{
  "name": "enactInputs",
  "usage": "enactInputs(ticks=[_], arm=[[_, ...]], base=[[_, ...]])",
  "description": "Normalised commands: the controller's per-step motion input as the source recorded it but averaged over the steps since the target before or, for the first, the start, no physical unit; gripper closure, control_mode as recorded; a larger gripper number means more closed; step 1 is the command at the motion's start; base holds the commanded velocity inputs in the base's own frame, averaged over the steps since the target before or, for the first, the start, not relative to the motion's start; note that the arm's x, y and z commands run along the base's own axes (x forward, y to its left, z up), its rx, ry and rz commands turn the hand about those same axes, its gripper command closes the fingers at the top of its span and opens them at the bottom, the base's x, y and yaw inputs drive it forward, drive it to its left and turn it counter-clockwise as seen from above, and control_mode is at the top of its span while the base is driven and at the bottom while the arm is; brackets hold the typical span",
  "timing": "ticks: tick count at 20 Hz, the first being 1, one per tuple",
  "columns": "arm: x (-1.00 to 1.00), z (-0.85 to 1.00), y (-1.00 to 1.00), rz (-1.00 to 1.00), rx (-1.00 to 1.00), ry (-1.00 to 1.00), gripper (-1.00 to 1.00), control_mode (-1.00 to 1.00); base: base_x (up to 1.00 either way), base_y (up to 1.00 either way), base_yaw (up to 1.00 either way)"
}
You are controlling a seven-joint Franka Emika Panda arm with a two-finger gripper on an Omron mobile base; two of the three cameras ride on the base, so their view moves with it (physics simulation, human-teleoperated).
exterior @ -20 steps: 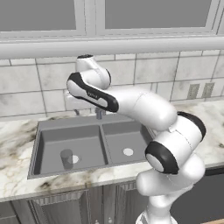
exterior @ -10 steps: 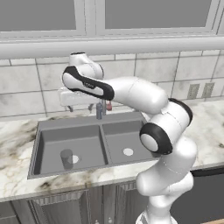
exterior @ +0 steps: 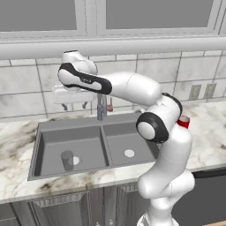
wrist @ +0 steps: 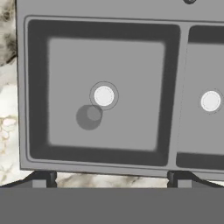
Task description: Move any existing items from the left basin to the right basin for drying. Then move the mug from the counter to the left basin of the sink for washing.
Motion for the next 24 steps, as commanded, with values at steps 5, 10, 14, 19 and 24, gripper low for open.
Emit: enactInputs(ticks=[5, 10, 14, 19, 24], arm=[[0.10, 0.00, 0.15, 0.00, 0.00, 0.00, -1.00, -1.00], [0.00, -0.05, 0.02, 0.00, 0.00, 0.00, -1.00, -1.00], [0.00, -0.10, 0.01, 0.00, 0.00, 0.00, -1.00, -1.00], [0.00, -0.14, 0.04, 0.00, 0.00, 0.00, -1.00, -1.00], [0.00, -0.16, 0.06, 0.00, 0.00, 0.00, -1.00, -1.00]], base=[[0.00, 0.00, 0.00], [0.00, 0.00, 0.00], [0.00, 0.00, 0.00], [0.00, 0.00, 0.00], [0.00, 0.00, 0.00]])
